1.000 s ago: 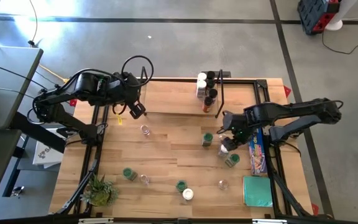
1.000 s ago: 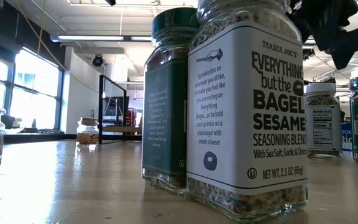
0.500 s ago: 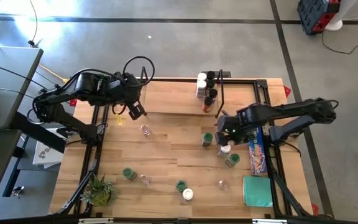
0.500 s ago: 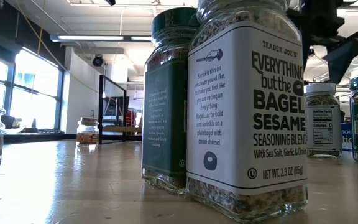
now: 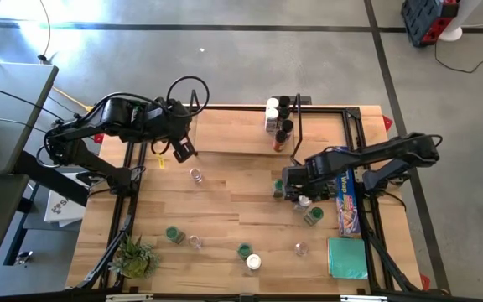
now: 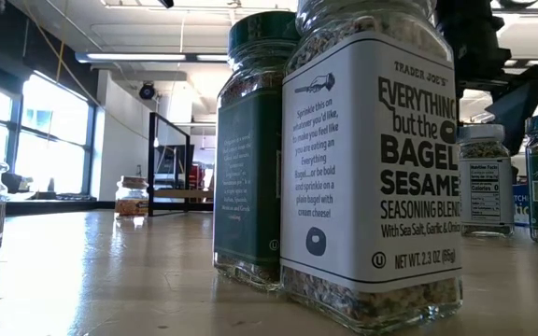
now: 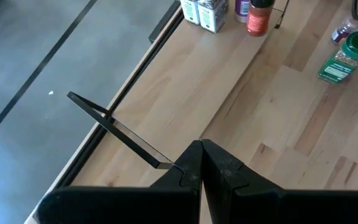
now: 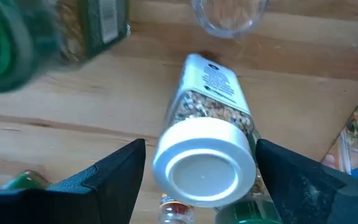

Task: Shelf spices
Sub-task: Put the white seasoning bottle on the shelf aligned with the other white seasoning bottles

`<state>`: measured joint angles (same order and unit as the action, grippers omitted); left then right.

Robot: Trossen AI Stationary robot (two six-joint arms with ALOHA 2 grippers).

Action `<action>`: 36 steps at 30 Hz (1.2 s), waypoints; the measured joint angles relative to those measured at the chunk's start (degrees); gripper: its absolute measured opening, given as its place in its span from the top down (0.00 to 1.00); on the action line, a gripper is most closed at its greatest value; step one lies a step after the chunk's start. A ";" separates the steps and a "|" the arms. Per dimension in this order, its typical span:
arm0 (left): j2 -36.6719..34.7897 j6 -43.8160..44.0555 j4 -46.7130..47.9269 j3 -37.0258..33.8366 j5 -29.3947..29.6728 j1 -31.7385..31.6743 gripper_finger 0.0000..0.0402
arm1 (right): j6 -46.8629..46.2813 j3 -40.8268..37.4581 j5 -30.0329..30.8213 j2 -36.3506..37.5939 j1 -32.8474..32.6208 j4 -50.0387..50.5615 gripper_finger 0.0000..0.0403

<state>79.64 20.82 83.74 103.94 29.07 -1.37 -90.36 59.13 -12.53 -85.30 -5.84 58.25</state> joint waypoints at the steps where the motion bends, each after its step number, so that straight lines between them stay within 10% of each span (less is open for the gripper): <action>1: 0.00 0.00 0.00 0.00 -0.03 0.01 0.99 | -0.37 0.00 -0.08 -0.18 -0.20 0.14 0.27; 10: 0.00 0.09 -0.01 0.00 -0.56 0.02 0.99 | -1.10 0.04 2.63 -0.20 -0.55 0.85 0.53; 18: 0.00 0.07 -0.03 0.00 -0.61 0.00 0.99 | 7.86 2.60 0.45 1.31 -0.53 3.40 0.53; 26: 0.00 -0.08 -1.64 -0.01 -1.32 0.00 0.99 | 39.59 24.18 0.68 1.87 2.69 17.98 0.53; 36: 0.26 -6.66 -10.13 -0.02 -18.43 -2.67 0.97 | 80.54 51.52 9.15 -10.54 10.06 21.31 0.53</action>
<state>79.89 14.16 73.61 103.92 10.64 -4.04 -9.82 110.66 -3.39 -95.84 4.21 79.56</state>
